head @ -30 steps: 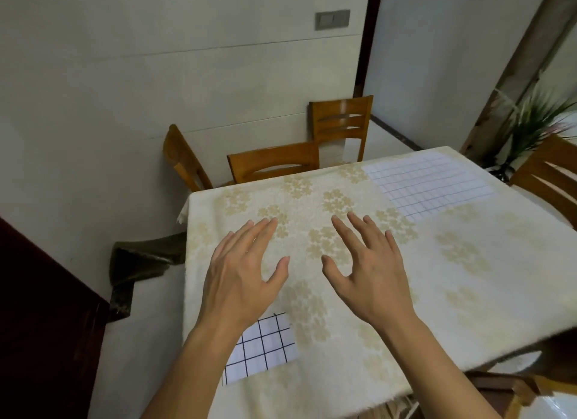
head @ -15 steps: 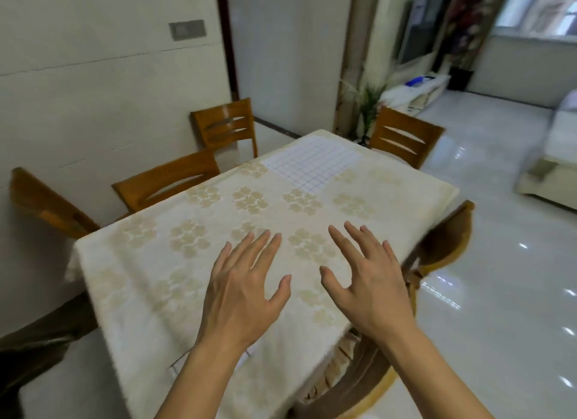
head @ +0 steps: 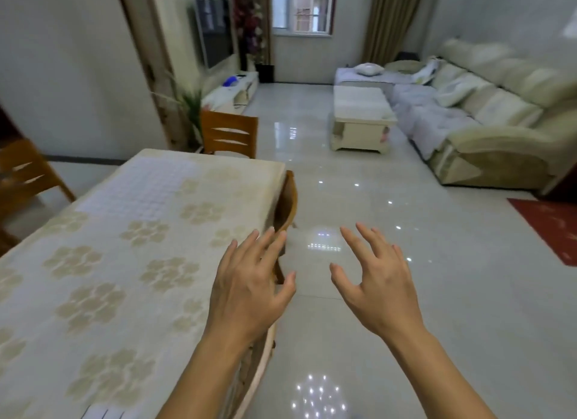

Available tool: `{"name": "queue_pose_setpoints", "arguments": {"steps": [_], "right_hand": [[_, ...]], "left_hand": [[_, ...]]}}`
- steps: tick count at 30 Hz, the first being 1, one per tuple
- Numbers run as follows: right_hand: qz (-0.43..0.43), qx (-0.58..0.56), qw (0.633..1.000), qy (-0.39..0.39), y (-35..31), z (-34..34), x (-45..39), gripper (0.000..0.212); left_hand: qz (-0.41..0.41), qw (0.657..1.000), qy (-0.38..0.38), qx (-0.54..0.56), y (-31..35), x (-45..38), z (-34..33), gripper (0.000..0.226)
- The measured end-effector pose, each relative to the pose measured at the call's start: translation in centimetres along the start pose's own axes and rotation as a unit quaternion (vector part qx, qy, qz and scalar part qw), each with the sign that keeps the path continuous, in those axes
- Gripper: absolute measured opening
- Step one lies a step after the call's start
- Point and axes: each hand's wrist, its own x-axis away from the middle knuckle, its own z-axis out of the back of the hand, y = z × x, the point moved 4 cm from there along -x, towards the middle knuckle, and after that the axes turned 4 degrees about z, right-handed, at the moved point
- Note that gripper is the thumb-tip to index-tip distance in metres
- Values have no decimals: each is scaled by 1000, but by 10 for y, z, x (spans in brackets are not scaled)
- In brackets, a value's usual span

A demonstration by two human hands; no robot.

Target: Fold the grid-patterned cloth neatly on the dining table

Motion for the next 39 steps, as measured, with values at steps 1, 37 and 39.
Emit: {"name": "queue_pose_setpoints", "arguments": {"steps": [1,37,39], "right_hand": [[-15,4,1000,8,14,6,1,67],[-83,-12,996,9,336,-2,-268,67],[-82,-7,997,5,338,-17,-305,67]], "left_hand": [[-14,1000,-6,6,12,-7,-9,64],[-97,994,-55,-5,169,-333,-273,60],[-88,994,-59,1,152,-367,-286,60]]}}
